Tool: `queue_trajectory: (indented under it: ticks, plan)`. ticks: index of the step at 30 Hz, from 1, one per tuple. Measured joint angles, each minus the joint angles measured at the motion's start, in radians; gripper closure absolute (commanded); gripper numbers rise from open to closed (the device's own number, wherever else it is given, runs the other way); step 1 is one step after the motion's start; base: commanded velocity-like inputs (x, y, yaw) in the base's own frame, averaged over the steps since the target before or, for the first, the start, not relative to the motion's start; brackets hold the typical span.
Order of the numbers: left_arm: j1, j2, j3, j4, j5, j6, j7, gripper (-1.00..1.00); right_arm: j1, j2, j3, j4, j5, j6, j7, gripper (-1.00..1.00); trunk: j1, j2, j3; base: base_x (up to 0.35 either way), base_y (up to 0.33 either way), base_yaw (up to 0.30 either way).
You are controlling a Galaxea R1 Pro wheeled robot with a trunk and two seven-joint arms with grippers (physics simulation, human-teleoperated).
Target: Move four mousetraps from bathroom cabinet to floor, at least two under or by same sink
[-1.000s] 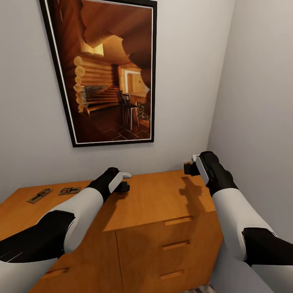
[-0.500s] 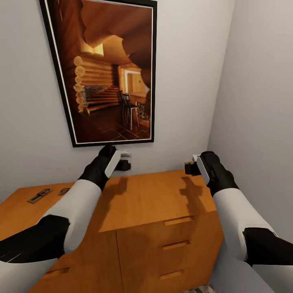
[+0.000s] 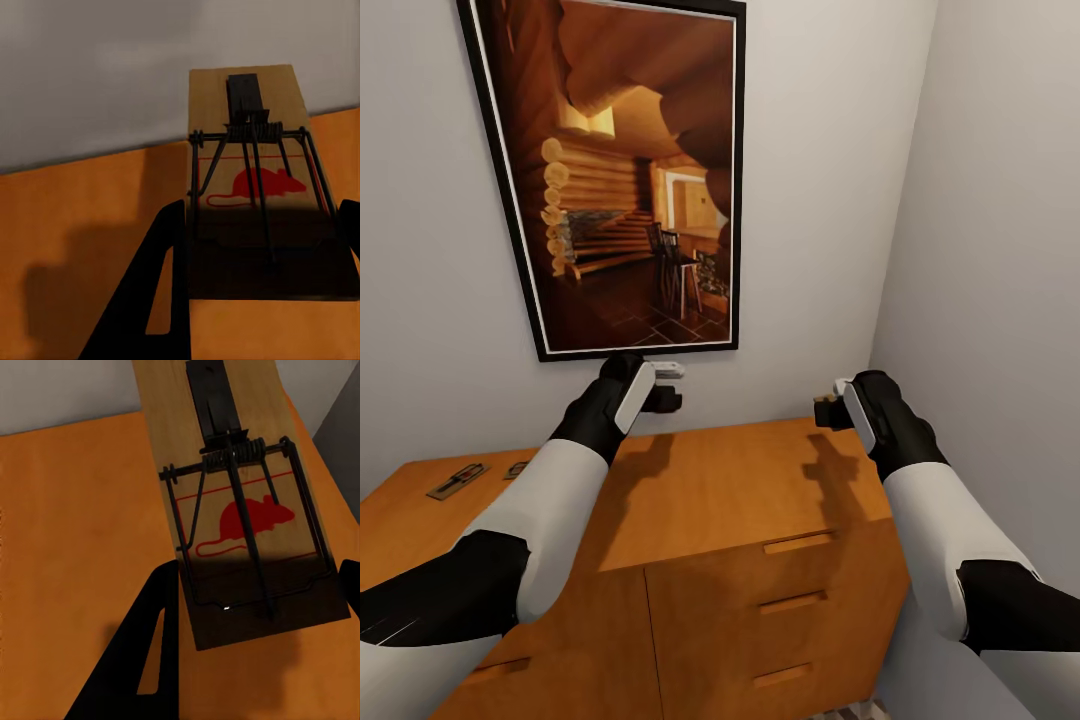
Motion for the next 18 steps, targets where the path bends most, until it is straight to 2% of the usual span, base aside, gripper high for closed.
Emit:
queue_trajectory:
  ticks: [12,18]
  plan:
    - [0.0,0.0,-0.001,0.003,0.0,0.003,0.0,1.0,0.0,0.0,0.0,0.001,-0.001,0.0,-0.004,1.0,0.0,0.0,0.0,-0.005,0.0,0.0]
    - [0.001,0.0,-0.001,0.003,0.0,0.003,-0.001,1.0,0.0,0.001,0.001,0.0,0.0,0.0,-0.005,1.0,0.001,0.0,0.0,-0.239,0.0,0.0]
